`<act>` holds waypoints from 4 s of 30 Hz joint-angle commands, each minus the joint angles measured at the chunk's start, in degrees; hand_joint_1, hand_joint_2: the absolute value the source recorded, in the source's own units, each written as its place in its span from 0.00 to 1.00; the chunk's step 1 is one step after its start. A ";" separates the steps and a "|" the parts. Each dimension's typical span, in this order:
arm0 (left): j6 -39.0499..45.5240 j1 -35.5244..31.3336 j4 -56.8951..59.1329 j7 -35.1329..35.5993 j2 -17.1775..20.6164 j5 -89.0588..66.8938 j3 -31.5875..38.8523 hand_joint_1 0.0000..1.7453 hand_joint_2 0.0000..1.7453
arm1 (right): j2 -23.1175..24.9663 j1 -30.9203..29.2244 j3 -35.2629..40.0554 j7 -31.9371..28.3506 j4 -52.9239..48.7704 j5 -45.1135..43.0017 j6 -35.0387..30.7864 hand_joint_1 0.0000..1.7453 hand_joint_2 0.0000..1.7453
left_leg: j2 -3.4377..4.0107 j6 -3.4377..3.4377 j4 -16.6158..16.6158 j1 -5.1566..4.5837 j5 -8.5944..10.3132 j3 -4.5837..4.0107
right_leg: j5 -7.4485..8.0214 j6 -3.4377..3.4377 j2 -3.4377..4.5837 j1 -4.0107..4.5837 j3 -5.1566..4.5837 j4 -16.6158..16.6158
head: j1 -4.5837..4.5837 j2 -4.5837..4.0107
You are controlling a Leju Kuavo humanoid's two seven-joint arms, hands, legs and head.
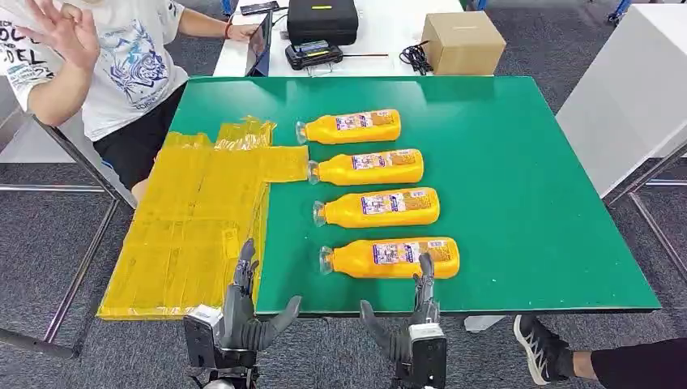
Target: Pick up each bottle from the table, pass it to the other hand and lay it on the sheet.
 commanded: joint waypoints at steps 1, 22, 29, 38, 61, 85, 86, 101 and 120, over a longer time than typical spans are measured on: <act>-0.74 -1.79 3.62 0.45 0.49 0.36 -1.66 0.00 1.00 | -2.36 -1.90 3.75 1.54 0.17 7.66 -4.69 0.00 1.00 | 0.02 -0.05 -0.04 0.03 -0.03 0.12 | -0.02 -0.07 0.00 0.04 0.13 -0.07 | 0.00 0.00; -5.44 -1.02 4.38 -0.85 1.63 -0.07 -0.17 0.00 1.00 | -14.29 -5.52 -0.82 29.51 -10.88 44.45 2.22 0.00 1.00 | 0.01 -0.05 -0.03 0.02 -0.05 0.18 | -0.02 -0.06 -0.01 0.04 0.23 -0.09 | 0.02 0.00; -5.78 -0.85 4.21 -0.80 1.57 -0.50 -0.17 0.00 1.00 | -16.09 -5.79 -2.26 31.70 -10.63 46.18 4.55 0.00 1.00 | 0.02 -0.05 0.01 0.03 -0.09 0.23 | -0.04 -0.08 0.01 0.05 0.29 -0.08 | 0.02 0.00; -6.16 -0.71 4.07 -0.41 1.70 -1.28 0.22 0.00 1.00 | -20.32 -8.02 -3.04 35.79 -9.45 45.48 12.55 0.00 1.00 | 0.05 -0.01 -0.02 -0.05 -0.05 0.17 | 0.01 -0.03 0.04 -0.01 0.19 -0.07 | 0.00 0.00; -7.48 -2.48 6.45 1.47 2.26 -3.22 0.27 0.00 1.00 | -28.43 -23.25 -1.05 41.14 5.93 40.30 29.05 0.00 1.00 | 0.08 0.01 0.00 -0.07 -0.04 0.23 | 0.04 -0.04 0.06 -0.05 0.29 -0.12 | -0.02 0.00; -8.68 -4.21 8.68 1.91 2.32 -2.60 -0.15 0.00 1.00 | -31.01 -28.34 5.37 42.93 14.06 38.09 35.42 0.00 1.00 | 0.12 0.02 0.02 -0.06 -0.08 0.27 | 0.03 -0.05 0.11 -0.03 0.33 -0.11 | 0.00 0.00; -9.06 -4.61 9.38 2.06 2.27 -2.40 -0.30 0.00 1.00 | -30.60 -29.63 6.34 42.89 15.92 38.23 35.65 0.00 1.00 | 0.14 0.00 0.02 -0.02 -0.09 0.31 | 0.03 -0.07 0.12 0.00 0.38 -0.13 | 0.00 0.00; -9.15 -5.57 9.99 1.96 1.93 -1.71 -0.45 0.00 1.00 | -25.29 -38.12 12.94 41.69 27.28 37.35 35.90 0.00 1.00 | 0.22 0.02 0.01 -0.05 -0.05 0.31 | 0.07 -0.03 0.19 -0.02 0.32 -0.09 | 0.00 0.00; -8.96 -6.01 10.66 1.69 2.14 -1.15 -0.44 0.00 1.00 | -24.36 -41.65 16.05 40.75 31.30 35.52 36.11 0.00 1.00 | 0.13 0.02 0.04 -0.03 -0.05 0.34 | 0.04 -0.05 0.10 0.00 0.38 -0.08 | 0.00 0.00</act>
